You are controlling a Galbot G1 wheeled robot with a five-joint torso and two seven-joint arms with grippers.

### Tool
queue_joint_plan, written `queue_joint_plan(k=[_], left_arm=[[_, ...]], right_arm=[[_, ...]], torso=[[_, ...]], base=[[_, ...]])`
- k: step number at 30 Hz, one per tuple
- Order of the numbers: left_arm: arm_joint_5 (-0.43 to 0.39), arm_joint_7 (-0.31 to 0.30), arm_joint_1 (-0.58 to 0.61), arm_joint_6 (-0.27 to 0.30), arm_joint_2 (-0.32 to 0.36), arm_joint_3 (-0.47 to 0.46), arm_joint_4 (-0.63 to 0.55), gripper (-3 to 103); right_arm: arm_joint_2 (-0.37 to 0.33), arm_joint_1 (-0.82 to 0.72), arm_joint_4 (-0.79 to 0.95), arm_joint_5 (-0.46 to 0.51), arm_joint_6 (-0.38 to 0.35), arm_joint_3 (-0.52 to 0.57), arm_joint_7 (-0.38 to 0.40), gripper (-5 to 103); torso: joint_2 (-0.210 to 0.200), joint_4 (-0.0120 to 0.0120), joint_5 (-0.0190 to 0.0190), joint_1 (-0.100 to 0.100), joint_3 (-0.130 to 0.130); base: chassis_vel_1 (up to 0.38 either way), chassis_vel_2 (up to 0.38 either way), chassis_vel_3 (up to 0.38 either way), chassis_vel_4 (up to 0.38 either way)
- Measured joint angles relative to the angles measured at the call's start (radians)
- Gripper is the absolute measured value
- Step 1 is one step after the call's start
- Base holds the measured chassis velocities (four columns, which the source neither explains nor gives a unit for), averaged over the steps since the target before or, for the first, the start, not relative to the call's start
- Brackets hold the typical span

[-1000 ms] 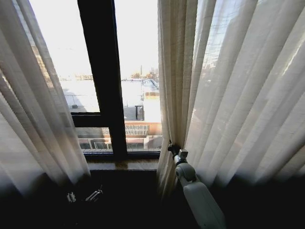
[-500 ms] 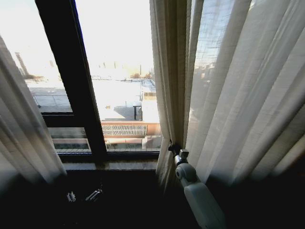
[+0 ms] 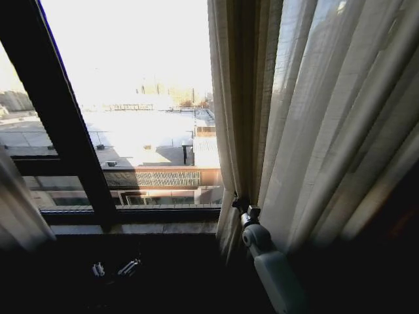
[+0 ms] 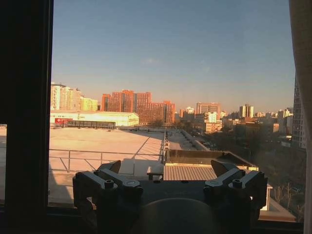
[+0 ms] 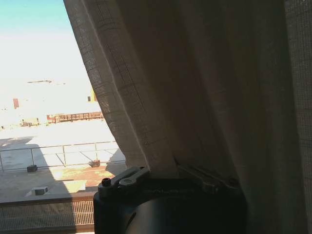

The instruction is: Open the curtains by pulling them apart, changing their state from closed to fully open.

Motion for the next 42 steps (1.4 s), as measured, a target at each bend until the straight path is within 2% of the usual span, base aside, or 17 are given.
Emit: queue_joint_plan(k=[27, 34, 40, 42], left_arm=[[0.006, 0.001, -0.005, -0.001, -0.005, 0.007, 0.003, 100], [0.007, 0.002, -0.005, -0.001, -0.006, 0.01, 0.002, 100], [0.007, 0.001, -0.003, -0.003, -0.005, 0.009, 0.001, 100], [0.007, 0.001, -0.001, -0.004, -0.005, 0.008, 0.0, 100]], right_arm=[[-0.009, -0.014, 0.005, -0.003, 0.006, 0.001, 0.0, 0], [-0.011, -0.013, 0.001, -0.004, 0.006, 0.013, 0.012, 0], [-0.013, -0.012, -0.002, -0.001, 0.006, 0.029, 0.013, 0], [-0.013, -0.012, -0.006, -0.001, 0.006, 0.04, 0.013, 0]], torso=[[0.0, -0.0001, 0.0, 0.0, 0.0], [0.0, -0.0006, 0.0007, 0.0, 0.0], [0.0, 0.0004, -0.0013, 0.0, 0.0], [0.0, 0.0005, -0.0005, 0.0, 0.0]], base=[[-0.345, -0.353, 0.351, 0.355], [-0.193, -0.198, 0.169, 0.163], [0.003, -0.001, 0.006, -0.006], [0.07, 0.06, -0.042, -0.051]])
